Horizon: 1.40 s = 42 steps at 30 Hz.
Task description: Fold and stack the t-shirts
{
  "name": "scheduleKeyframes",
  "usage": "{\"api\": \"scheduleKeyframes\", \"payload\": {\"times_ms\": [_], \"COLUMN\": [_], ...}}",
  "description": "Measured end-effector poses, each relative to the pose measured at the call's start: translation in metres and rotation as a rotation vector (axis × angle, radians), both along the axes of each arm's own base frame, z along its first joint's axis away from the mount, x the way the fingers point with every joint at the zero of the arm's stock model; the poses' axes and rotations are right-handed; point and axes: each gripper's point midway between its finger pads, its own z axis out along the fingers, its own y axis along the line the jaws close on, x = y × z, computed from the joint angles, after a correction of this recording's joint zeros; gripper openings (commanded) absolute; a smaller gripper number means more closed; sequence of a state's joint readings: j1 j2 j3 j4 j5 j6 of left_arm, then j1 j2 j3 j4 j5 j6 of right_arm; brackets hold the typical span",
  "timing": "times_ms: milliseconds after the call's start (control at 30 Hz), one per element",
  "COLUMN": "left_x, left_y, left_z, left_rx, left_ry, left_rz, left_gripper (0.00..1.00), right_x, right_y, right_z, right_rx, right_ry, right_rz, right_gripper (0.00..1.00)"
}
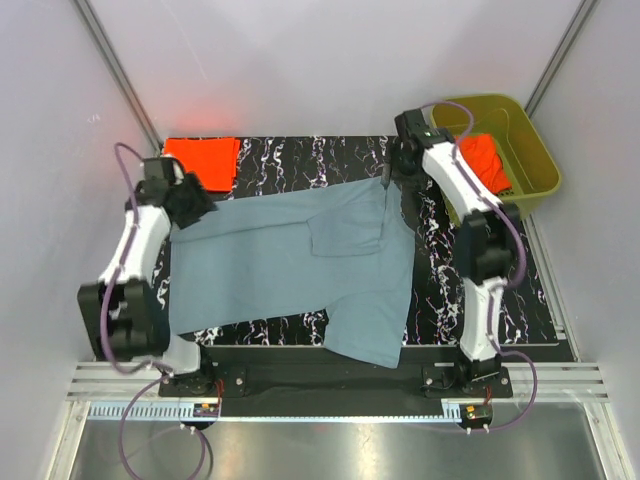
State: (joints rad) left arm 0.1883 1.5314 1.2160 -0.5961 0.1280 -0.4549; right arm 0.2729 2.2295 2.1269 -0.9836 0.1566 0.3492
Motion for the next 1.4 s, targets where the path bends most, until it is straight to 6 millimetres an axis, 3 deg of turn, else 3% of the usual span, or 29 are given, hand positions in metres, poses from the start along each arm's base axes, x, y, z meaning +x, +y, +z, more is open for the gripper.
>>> {"api": "scheduleKeyframes", "payload": {"times_ms": [100, 200, 267, 333, 433, 600, 900, 1200, 1400], "left_x": [-0.016, -0.036, -0.055, -0.069, -0.077, -0.072, -0.051, -0.047, -0.042], "left_y": [-0.079, -0.146, -0.186, -0.216, -0.244, -0.263, -0.28, -0.285, -0.288], "left_z": [0.024, 0.006, -0.021, -0.044, -0.066, -0.086, -0.094, -0.112, -0.113], "left_rx": [-0.046, -0.13, -0.181, -0.215, -0.239, -0.259, -0.283, -0.283, -0.289], "left_ry": [-0.104, -0.091, -0.013, 0.063, 0.123, 0.176, 0.175, 0.22, 0.221], "left_rz": [-0.183, -0.338, -0.424, -0.483, -0.527, -0.533, -0.517, -0.508, -0.501], "left_gripper": [0.6, 0.59, 0.56, 0.52, 0.53, 0.55, 0.5, 0.49, 0.38], "right_x": [-0.065, -0.122, -0.146, -0.162, -0.177, -0.177, -0.155, -0.149, -0.146], "right_y": [0.019, 0.042, 0.056, 0.066, 0.072, 0.068, 0.062, 0.058, 0.053], "right_z": [0.033, 0.04, 0.029, 0.006, -0.034, -0.066, -0.074, -0.087, -0.092], "right_rx": [0.144, 0.316, 0.418, 0.492, 0.543, 0.588, 0.621, 0.62, 0.622], "right_ry": [-0.007, 0.007, 0.04, 0.112, 0.227, 0.299, 0.27, 0.291, 0.295], "right_rz": [0.066, 0.135, 0.166, 0.177, 0.161, 0.114, 0.081, 0.054, 0.035], "right_gripper": [0.62, 0.49, 0.45, 0.45, 0.47, 0.49, 0.4, 0.43, 0.4]}}
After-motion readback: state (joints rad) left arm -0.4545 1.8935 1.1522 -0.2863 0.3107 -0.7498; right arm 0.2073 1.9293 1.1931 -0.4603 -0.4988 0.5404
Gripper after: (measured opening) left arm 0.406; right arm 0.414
